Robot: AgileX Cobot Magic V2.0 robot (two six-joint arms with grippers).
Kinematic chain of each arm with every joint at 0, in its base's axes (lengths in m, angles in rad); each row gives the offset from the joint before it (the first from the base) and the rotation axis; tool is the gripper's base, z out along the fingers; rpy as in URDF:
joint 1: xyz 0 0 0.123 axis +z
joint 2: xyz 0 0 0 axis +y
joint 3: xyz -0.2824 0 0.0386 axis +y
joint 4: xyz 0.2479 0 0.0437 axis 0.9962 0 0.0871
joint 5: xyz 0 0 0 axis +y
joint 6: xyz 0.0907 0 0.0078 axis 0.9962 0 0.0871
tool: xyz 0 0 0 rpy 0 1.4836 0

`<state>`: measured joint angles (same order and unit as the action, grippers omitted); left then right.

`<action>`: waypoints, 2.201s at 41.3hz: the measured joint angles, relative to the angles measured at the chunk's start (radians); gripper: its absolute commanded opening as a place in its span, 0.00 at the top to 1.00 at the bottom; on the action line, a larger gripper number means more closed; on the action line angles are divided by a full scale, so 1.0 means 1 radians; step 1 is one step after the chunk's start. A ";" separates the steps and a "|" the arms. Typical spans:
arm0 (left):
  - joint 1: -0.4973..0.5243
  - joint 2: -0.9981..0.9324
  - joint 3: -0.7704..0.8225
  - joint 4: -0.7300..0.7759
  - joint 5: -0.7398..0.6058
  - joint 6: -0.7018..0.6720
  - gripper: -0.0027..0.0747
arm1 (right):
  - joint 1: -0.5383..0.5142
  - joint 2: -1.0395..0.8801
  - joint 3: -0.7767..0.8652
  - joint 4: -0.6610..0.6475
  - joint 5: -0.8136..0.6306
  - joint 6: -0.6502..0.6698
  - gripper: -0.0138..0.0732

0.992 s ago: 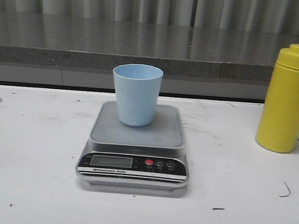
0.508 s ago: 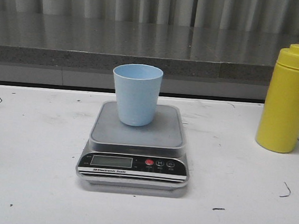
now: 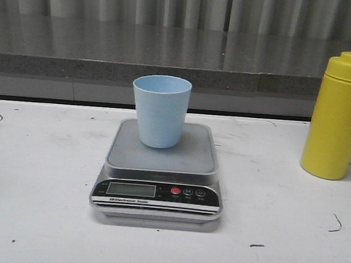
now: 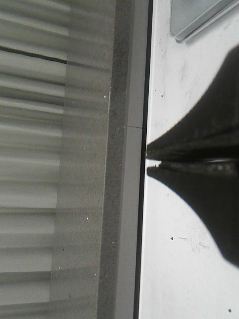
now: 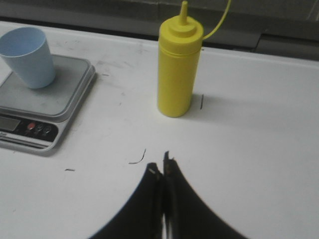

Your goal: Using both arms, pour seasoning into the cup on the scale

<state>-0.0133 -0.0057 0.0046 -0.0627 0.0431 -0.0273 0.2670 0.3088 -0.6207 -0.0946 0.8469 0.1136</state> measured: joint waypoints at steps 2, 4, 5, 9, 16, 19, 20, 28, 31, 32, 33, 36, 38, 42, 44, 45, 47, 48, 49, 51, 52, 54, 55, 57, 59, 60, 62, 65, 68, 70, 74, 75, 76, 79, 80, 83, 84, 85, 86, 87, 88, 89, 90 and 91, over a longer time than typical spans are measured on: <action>0.000 0.000 0.000 0.000 0.000 0.000 0.99 | -0.032 -0.033 0.053 0.005 -0.072 -0.043 0.91; 0.000 0.000 0.000 0.000 0.000 0.000 0.99 | -0.060 -0.070 0.111 0.016 -0.142 -0.072 0.92; 0.000 0.000 0.000 0.000 0.000 0.000 0.99 | -0.072 -0.091 0.145 0.020 -0.174 -0.078 0.92; 0.000 0.000 0.000 0.000 0.000 0.000 0.99 | -0.133 -0.166 0.267 0.034 -0.324 -0.098 0.92; 0.000 0.000 0.000 0.000 0.000 0.000 0.99 | -0.208 -0.282 0.485 0.036 -0.571 -0.101 0.92; 0.000 0.000 0.000 0.000 0.000 0.000 0.99 | -0.218 -0.312 0.551 0.036 -0.652 -0.101 0.92; 0.000 0.000 0.000 0.000 0.000 0.000 0.99 | -0.218 -0.314 0.574 0.036 -0.673 -0.101 0.92; 0.000 0.000 0.000 0.000 0.000 0.000 0.99 | -0.218 -0.319 0.648 0.036 -0.803 -0.101 0.92; 0.000 0.000 0.000 0.000 0.000 0.000 0.99 | -0.218 -0.319 0.648 0.037 -0.813 -0.101 0.92; 0.000 0.000 0.000 0.000 0.000 0.000 0.99 | -0.218 -0.319 0.648 0.037 -0.815 -0.101 0.92; 0.000 0.000 0.000 0.000 0.000 0.000 0.99 | -0.218 -0.319 0.648 0.040 -0.815 -0.101 0.92; 0.000 0.000 0.000 0.000 0.000 0.000 0.99 | -0.218 -0.319 0.648 0.040 -0.815 -0.101 0.92; 0.000 0.000 0.000 0.000 0.000 0.000 0.99 | -0.218 -0.319 0.648 0.042 -0.815 -0.101 0.92; 0.000 0.000 0.000 0.000 0.000 0.000 0.99 | -0.218 -0.319 0.648 0.044 -0.815 -0.101 0.92; 0.000 0.000 0.000 0.000 0.000 0.000 0.99 | -0.218 -0.319 0.648 0.049 -0.815 -0.101 0.92; 0.000 0.000 0.000 0.000 0.000 0.000 0.99 | -0.218 -0.319 0.648 0.050 -0.815 -0.101 0.92; 0.000 0.000 0.000 0.000 0.000 0.000 0.99 | -0.218 -0.319 0.648 0.054 -0.815 -0.101 0.92; 0.000 0.000 0.000 0.000 0.000 0.000 0.99 | -0.218 -0.319 0.648 0.054 -0.815 -0.101 0.92; 0.000 0.000 0.000 0.000 0.000 0.000 0.99 | -0.218 -0.319 0.648 0.054 -0.815 -0.101 0.92; 0.000 0.000 0.000 0.000 0.000 0.000 0.99 | -0.218 -0.319 0.648 0.060 -0.815 -0.101 0.92; 0.000 0.000 0.000 0.000 0.000 0.000 0.99 | -0.218 -0.319 0.648 0.060 -0.815 -0.101 0.92; 0.000 0.000 0.000 0.000 0.000 0.000 0.99 | -0.218 -0.319 0.648 0.072 -0.815 -0.101 0.92; 0.000 0.000 0.000 0.000 0.000 0.000 0.99 | -0.218 -0.319 0.648 0.079 -0.815 -0.101 0.92; 0.000 0.000 0.000 0.000 0.000 0.000 0.99 | -0.218 -0.319 0.648 0.087 -0.815 -0.101 0.92; 0.000 0.000 0.000 0.000 0.000 0.000 0.99 | -0.218 -0.319 0.648 0.095 -0.815 -0.101 0.92; 0.000 0.000 0.000 0.000 0.000 0.000 0.99 | -0.218 -0.319 0.648 0.104 -0.815 -0.101 0.92; 0.000 0.000 0.000 0.000 0.000 0.000 0.99 | -0.218 -0.319 0.648 0.120 -0.815 -0.101 0.92; 0.000 0.000 0.000 0.000 0.000 0.000 0.99 | -0.218 -0.319 0.648 0.129 -0.815 -0.101 0.92; 0.000 0.000 0.000 0.000 0.000 0.000 0.99 | -0.218 -0.319 0.648 0.129 -0.815 -0.101 0.92; 0.000 0.000 0.000 0.000 0.000 0.000 0.99 | -0.218 -0.319 0.648 0.130 -0.813 -0.101 0.92; 0.000 0.000 0.000 0.000 0.000 0.000 0.99 | -0.220 -0.319 0.648 0.131 -0.813 -0.101 0.92; 0.000 0.000 0.000 0.000 0.000 0.000 0.99 | -0.220 -0.319 0.648 0.131 -0.813 -0.101 0.92; 0.000 0.000 0.000 0.000 0.000 0.000 0.99 | -0.222 -0.319 0.648 0.131 -0.813 -0.101 0.92; 0.000 0.000 0.000 0.000 0.000 0.000 0.99 | -0.224 -0.319 0.648 0.131 -0.813 -0.101 0.92; 0.000 0.000 0.000 0.000 0.000 0.000 0.99 | -0.226 -0.319 0.648 0.131 -0.813 -0.101 0.92; 0.000 0.000 0.000 0.000 0.000 0.000 0.99 | -0.231 -0.319 0.648 0.131 -0.813 -0.101 0.92; 0.000 0.000 0.000 0.000 0.000 0.000 0.99 | -0.235 -0.319 0.648 0.131 -0.813 -0.101 0.92; 0.000 0.000 0.000 0.000 0.000 0.000 0.99 | -0.237 -0.319 0.648 0.131 -0.813 -0.101 0.92; 0.000 0.000 0.000 0.000 0.000 0.000 0.99 | -0.238 -0.319 0.648 0.131 -0.813 -0.101 0.92; 0.000 0.000 0.000 0.000 0.000 0.000 0.99 | -0.238 -0.319 0.648 0.131 -0.813 -0.101 0.92; 0.000 0.000 0.000 0.000 0.000 0.000 0.99 | -0.239 -0.319 0.648 0.131 -0.813 -0.101 0.92; 0.000 0.000 0.000 0.000 0.000 0.000 0.99 | -0.239 -0.319 0.648 0.131 -0.813 -0.101 0.92; 0.000 0.000 0.000 0.000 0.000 0.000 0.99 | -0.239 -0.319 0.648 0.131 -0.813 -0.101 0.92; 0.000 0.000 0.000 0.000 0.000 0.000 0.99 | -0.239 -0.319 0.648 0.131 -0.813 -0.101 0.92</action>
<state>-0.0133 -0.0057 0.0046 -0.0627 0.0431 -0.0273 0.0280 -0.0104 0.0274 0.0368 0.0336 0.0130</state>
